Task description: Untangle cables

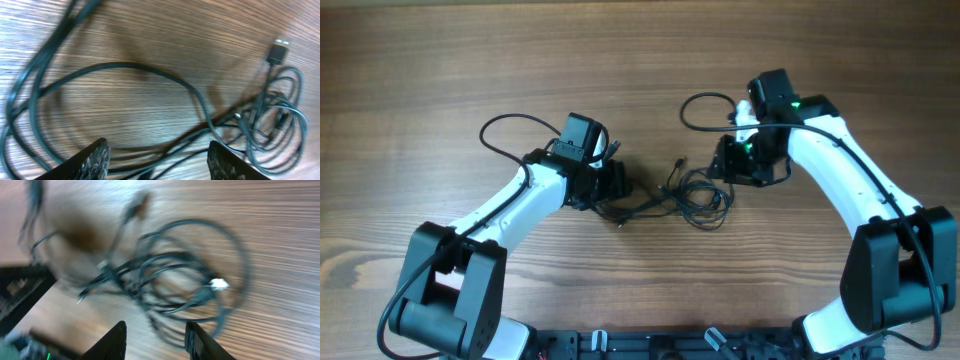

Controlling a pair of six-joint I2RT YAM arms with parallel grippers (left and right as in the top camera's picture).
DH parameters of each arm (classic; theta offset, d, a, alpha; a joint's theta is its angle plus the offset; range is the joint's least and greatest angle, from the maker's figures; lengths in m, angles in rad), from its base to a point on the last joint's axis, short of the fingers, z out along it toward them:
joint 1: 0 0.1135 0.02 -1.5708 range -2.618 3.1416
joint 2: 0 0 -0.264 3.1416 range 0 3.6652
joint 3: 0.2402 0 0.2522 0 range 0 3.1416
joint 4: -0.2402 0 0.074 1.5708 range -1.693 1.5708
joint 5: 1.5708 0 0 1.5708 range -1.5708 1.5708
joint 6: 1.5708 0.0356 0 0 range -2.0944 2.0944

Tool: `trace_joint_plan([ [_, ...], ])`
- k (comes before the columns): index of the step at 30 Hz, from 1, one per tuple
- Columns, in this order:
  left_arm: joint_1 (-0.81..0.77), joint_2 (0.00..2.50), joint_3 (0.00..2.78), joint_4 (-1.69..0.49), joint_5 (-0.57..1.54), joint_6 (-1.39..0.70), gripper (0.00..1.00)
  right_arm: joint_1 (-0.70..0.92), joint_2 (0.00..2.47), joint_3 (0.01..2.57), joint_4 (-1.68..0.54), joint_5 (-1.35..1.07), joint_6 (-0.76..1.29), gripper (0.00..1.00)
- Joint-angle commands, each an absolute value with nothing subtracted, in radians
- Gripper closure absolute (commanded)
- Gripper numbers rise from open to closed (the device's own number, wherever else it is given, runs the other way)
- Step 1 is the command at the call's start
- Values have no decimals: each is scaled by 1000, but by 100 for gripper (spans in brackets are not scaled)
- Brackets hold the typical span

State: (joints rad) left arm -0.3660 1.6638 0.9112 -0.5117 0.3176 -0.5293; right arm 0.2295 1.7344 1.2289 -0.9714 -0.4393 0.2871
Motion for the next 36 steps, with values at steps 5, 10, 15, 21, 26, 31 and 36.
trace_joint_plan([
  [5,-368,1675,908,-539,143,-612,36,372,1731,1215,-919,-438,149,58],
  [10,-368,1677,908,-538,136,-620,37,455,1735,1215,-885,-258,128,53],
  [15,-368,1685,907,-538,127,-641,37,486,1756,1215,-857,-239,112,54],
  [21,-368,1713,907,-539,106,-641,37,499,1811,1215,-854,-242,106,54],
  [26,-368,1703,907,-546,107,-641,44,500,1832,1215,-855,-242,92,53],
  [31,-368,1624,909,-558,125,-641,42,500,1837,1215,-857,-242,77,53],
  [36,-361,1522,909,-664,136,-727,41,501,1839,1215,-856,-242,49,53],
])
